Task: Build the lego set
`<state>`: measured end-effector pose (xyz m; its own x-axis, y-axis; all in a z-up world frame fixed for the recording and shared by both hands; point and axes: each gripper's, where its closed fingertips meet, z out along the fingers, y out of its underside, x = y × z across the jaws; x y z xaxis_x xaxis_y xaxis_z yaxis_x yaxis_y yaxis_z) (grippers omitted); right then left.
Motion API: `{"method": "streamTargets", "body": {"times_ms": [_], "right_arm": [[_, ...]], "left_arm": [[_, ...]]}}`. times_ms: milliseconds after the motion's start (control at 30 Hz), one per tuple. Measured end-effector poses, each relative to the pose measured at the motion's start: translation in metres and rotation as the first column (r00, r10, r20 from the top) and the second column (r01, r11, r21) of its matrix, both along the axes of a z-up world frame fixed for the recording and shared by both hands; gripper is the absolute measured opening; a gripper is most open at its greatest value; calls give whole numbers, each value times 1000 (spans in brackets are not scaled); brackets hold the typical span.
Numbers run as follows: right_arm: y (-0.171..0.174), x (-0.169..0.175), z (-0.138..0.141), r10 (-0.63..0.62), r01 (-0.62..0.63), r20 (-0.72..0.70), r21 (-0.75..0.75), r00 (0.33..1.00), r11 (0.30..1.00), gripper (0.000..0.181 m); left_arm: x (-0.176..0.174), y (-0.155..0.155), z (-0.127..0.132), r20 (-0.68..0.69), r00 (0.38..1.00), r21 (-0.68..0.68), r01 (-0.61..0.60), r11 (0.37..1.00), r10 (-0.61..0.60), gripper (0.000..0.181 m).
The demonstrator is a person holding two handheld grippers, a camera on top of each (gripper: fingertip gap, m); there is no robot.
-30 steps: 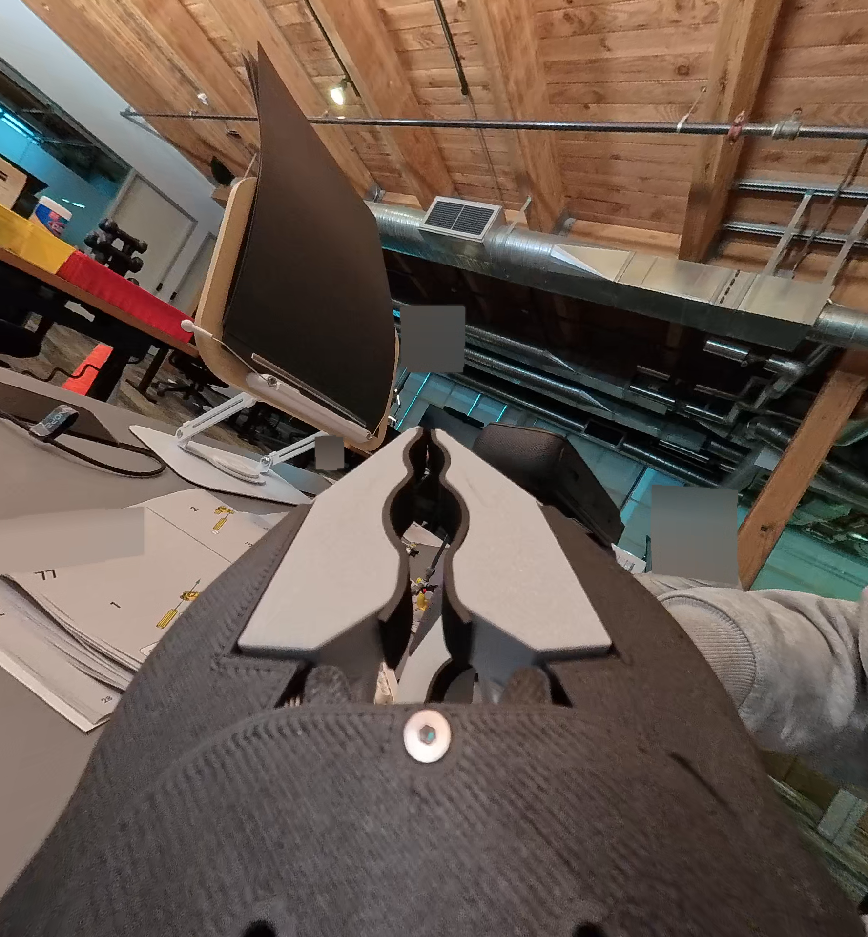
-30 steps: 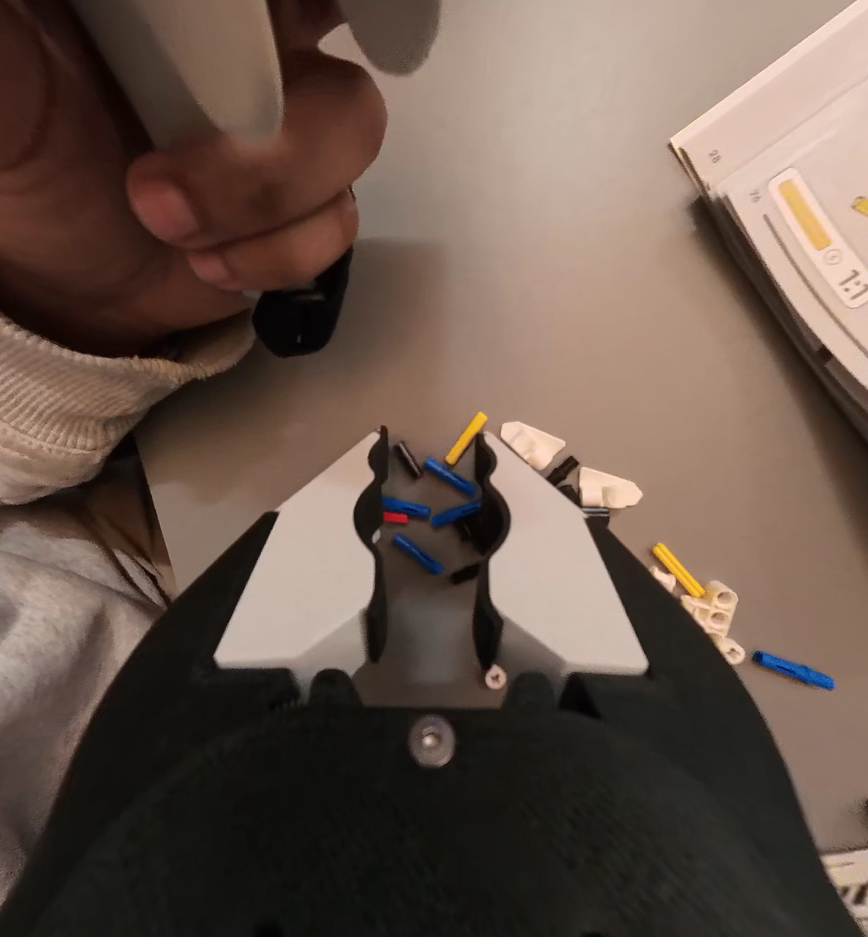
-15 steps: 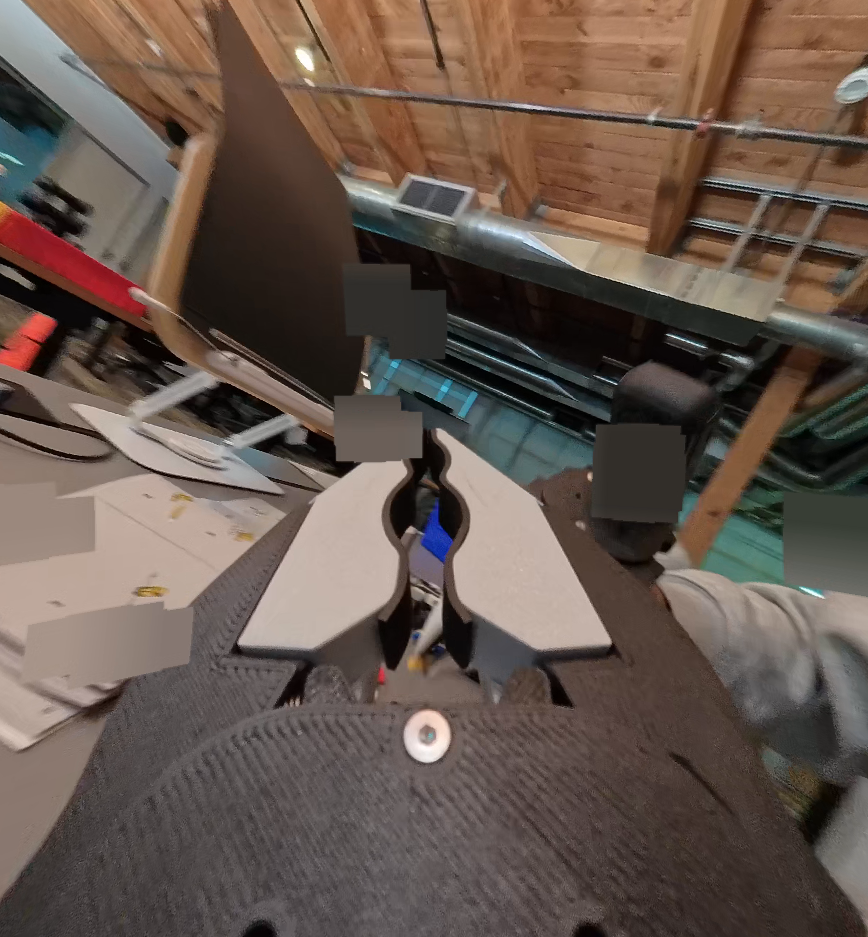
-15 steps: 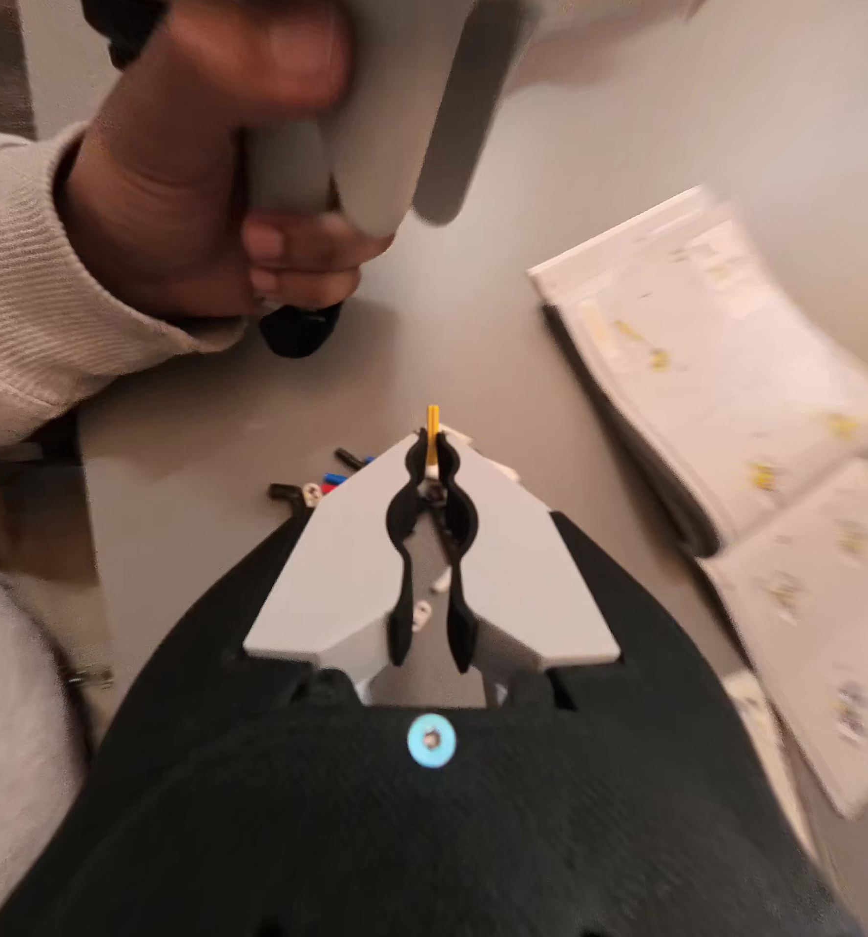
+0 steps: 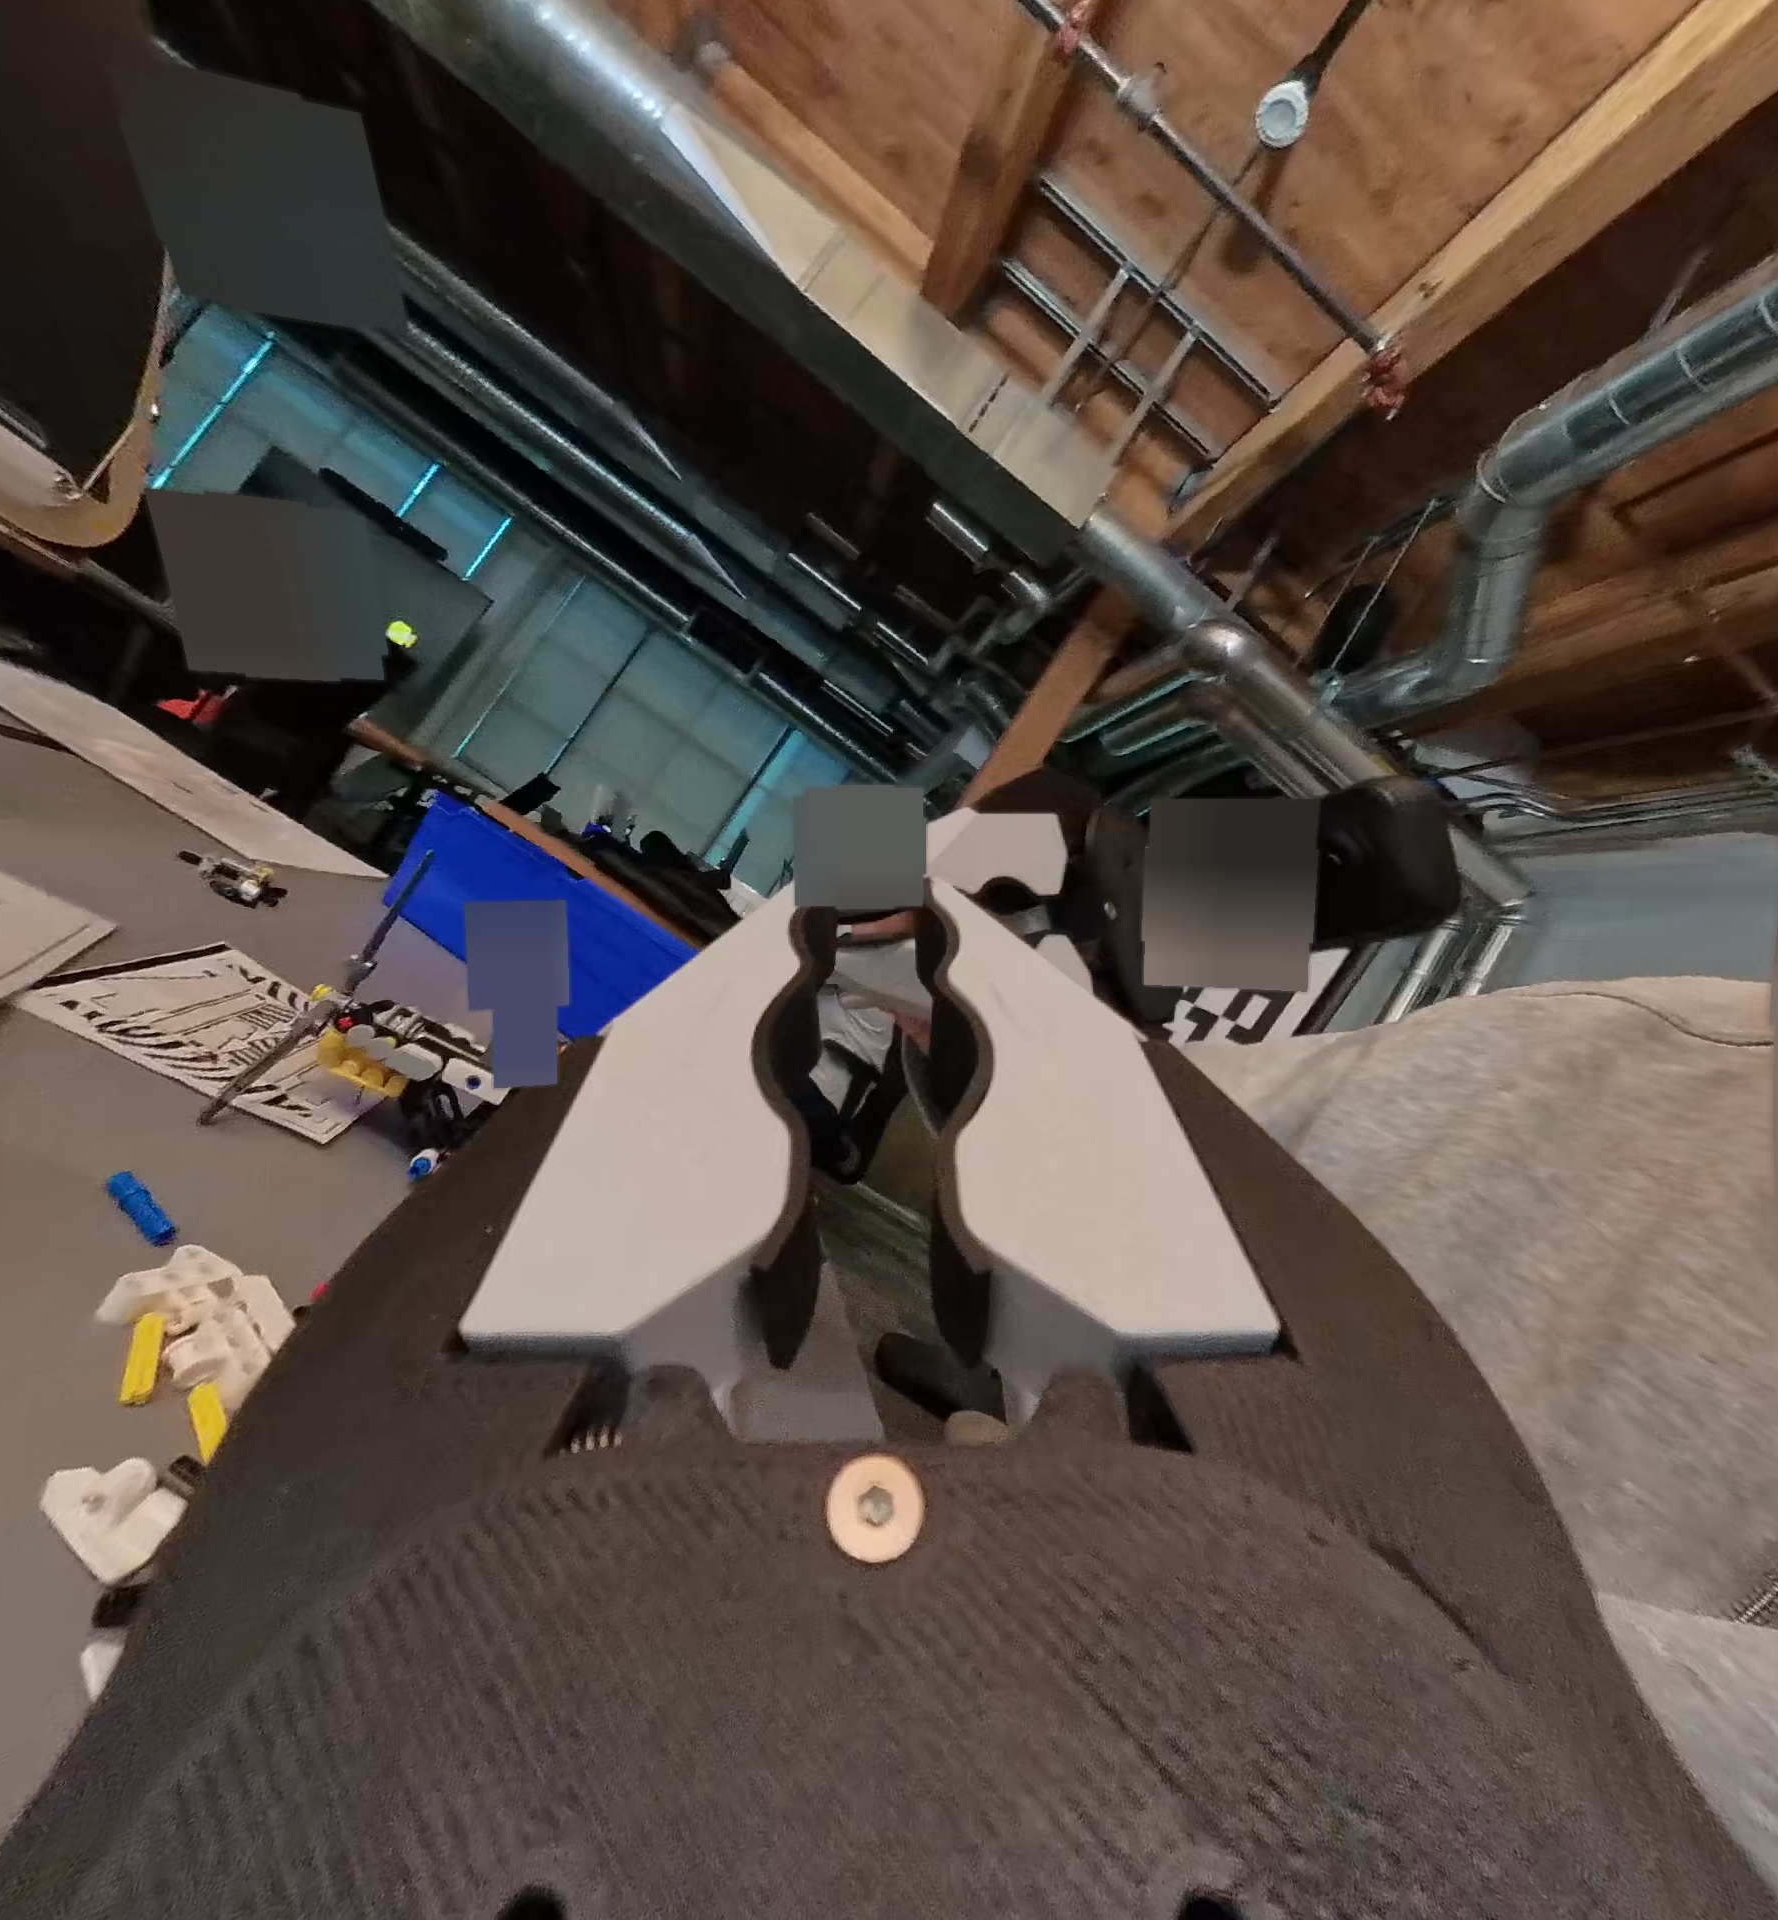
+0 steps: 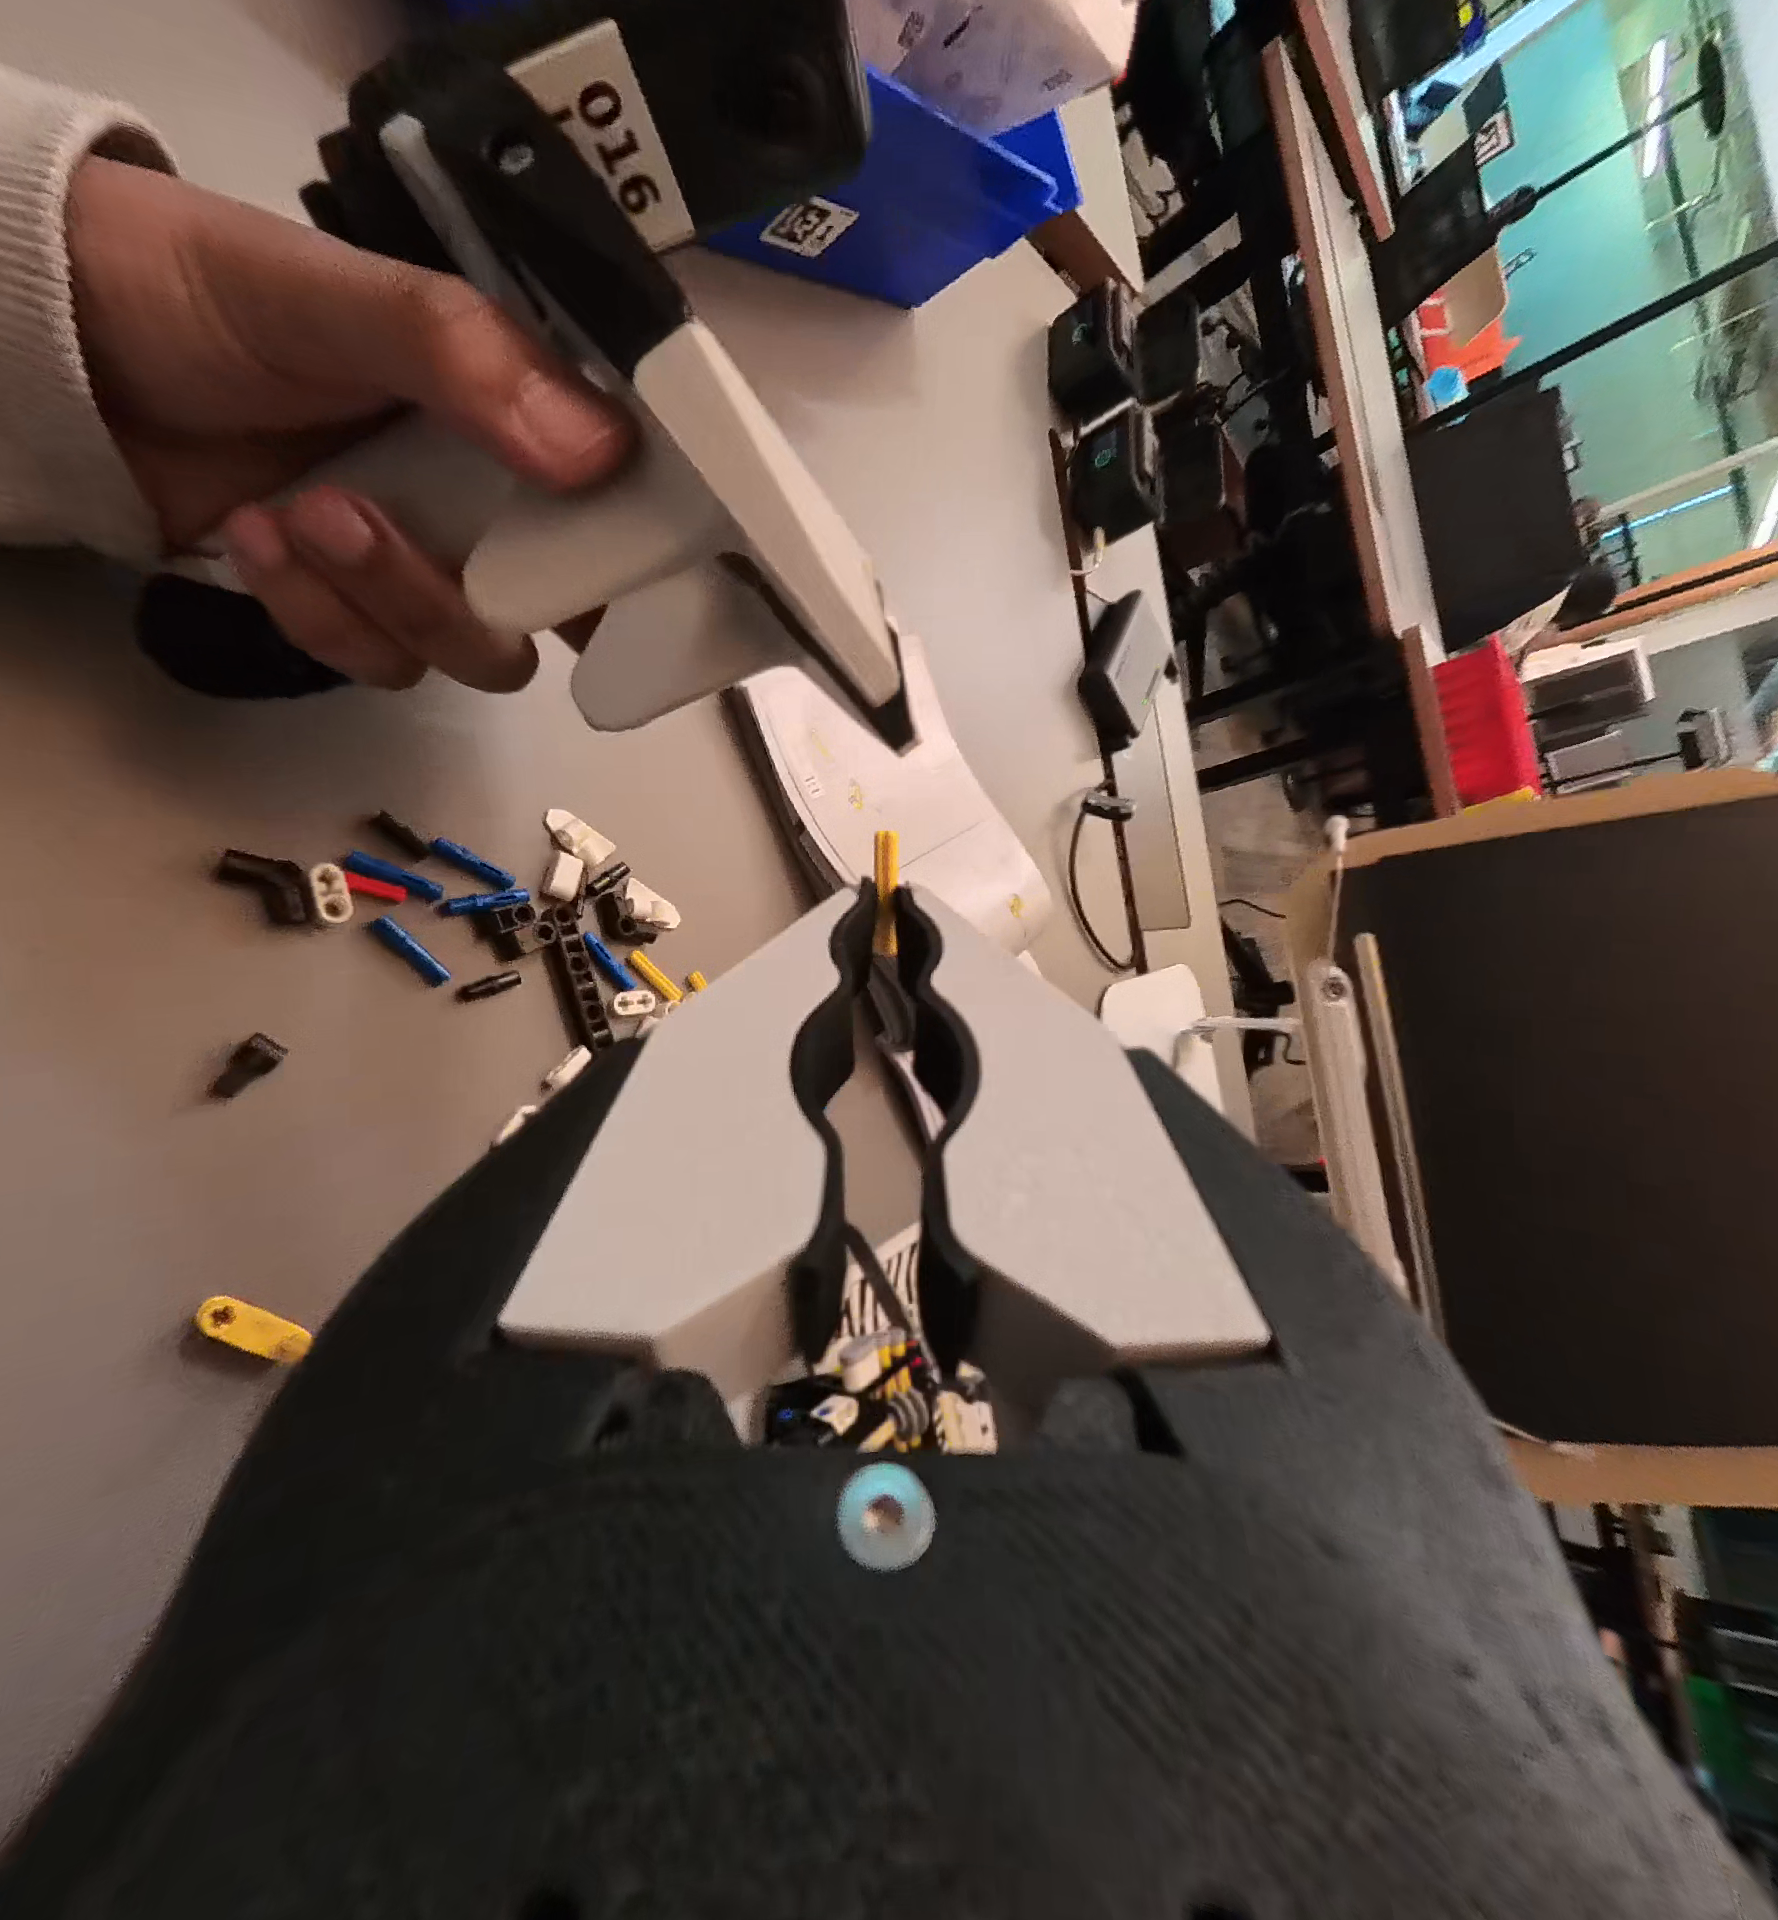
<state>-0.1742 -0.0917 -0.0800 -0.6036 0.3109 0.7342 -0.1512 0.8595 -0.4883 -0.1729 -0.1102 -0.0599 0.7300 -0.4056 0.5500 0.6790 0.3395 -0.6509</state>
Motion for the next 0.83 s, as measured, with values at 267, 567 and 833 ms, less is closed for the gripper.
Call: {"method": "streamTargets", "body": {"times_ms": [267,567,833], "right_arm": [[-13,6,6,17,-15,51,-36,999,999,1],[-22,10,10,75,-70,86,-59,993,996,1],[-26,18,15,182,-181,-24,53,983,982,13]], "left_arm": [[9,14,-9,-82,997,-108,-20,994,11,19],[11,4,-3,-66,997,-56,27,998,-31,1],[11,-8,4,30,986,61,159,985,-161,1]]}}
